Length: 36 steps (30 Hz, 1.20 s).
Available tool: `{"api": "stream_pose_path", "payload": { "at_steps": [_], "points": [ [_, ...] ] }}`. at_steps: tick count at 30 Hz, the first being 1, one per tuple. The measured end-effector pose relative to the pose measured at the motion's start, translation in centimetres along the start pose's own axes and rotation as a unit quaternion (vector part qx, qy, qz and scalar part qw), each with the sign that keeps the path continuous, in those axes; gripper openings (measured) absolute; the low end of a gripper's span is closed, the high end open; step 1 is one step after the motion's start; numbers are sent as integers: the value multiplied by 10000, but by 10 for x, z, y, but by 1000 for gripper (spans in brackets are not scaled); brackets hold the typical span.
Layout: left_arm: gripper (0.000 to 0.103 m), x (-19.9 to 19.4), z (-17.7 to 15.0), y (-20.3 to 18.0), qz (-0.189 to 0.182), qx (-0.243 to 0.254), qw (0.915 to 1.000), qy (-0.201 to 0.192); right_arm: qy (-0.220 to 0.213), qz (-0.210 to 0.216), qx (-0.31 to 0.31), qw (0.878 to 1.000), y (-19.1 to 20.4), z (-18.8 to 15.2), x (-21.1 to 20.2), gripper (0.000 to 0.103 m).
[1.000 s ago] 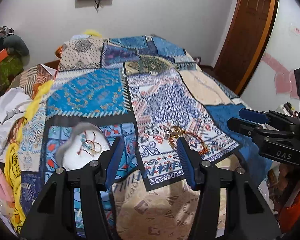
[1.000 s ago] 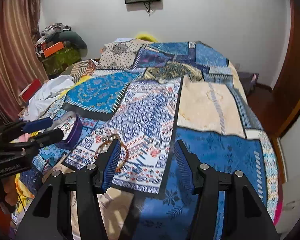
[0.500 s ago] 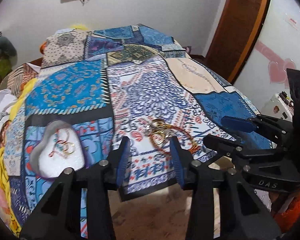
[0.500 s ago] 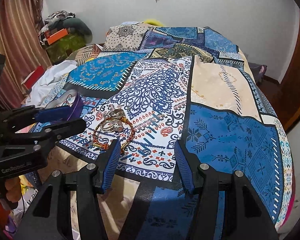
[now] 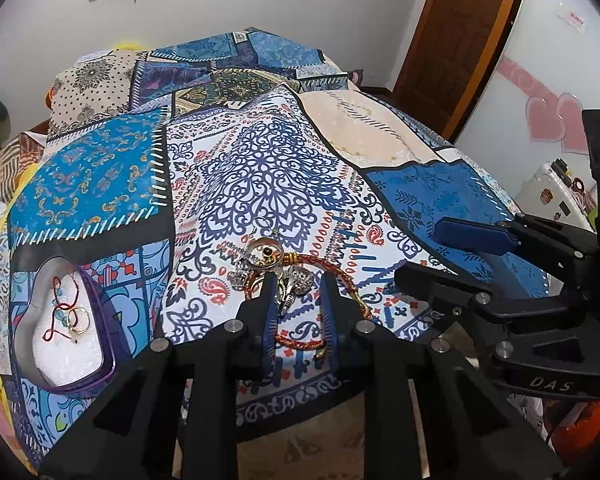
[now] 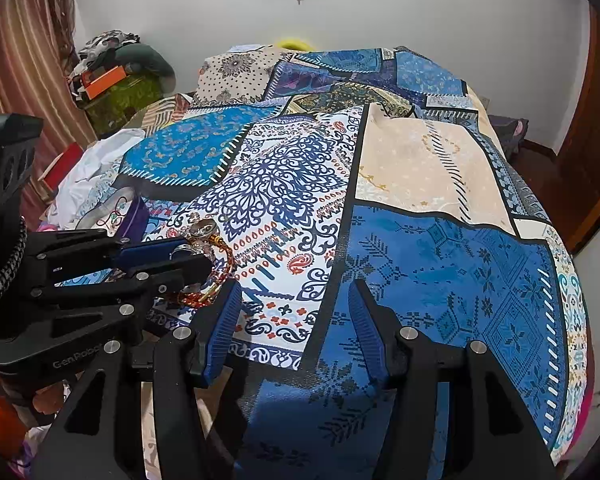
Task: Organize jewelry
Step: 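Grasp the silver charm with the left tool while the right tool grasps a gold ring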
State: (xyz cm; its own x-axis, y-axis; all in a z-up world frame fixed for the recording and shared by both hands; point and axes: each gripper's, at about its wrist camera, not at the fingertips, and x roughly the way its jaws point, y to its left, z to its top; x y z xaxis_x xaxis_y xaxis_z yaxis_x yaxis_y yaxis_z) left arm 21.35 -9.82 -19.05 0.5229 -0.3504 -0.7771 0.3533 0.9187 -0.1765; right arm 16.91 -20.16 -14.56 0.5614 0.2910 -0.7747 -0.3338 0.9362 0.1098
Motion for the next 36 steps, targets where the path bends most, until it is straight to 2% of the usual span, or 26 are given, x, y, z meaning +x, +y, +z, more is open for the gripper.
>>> {"api": "stream_pose_path", "payload": {
  "at_steps": [13,21,28,36],
  "points": [
    [18,13,7,-8,49,153,9998,68,-8,14,76,10000,-5,0,1,52],
    [14,12,8,-9,120,121,9998,-63,-13,-23,50,10000,-4,0,-3,52],
    [14,-16,6,-5,71,31,9993,-357,-31,-16,6,10000,1,4,-4,52],
    [14,-49,-2,23,340,-189,9972,-637,-151,186,-120,9996,18,16,0,52]
  ]
}}
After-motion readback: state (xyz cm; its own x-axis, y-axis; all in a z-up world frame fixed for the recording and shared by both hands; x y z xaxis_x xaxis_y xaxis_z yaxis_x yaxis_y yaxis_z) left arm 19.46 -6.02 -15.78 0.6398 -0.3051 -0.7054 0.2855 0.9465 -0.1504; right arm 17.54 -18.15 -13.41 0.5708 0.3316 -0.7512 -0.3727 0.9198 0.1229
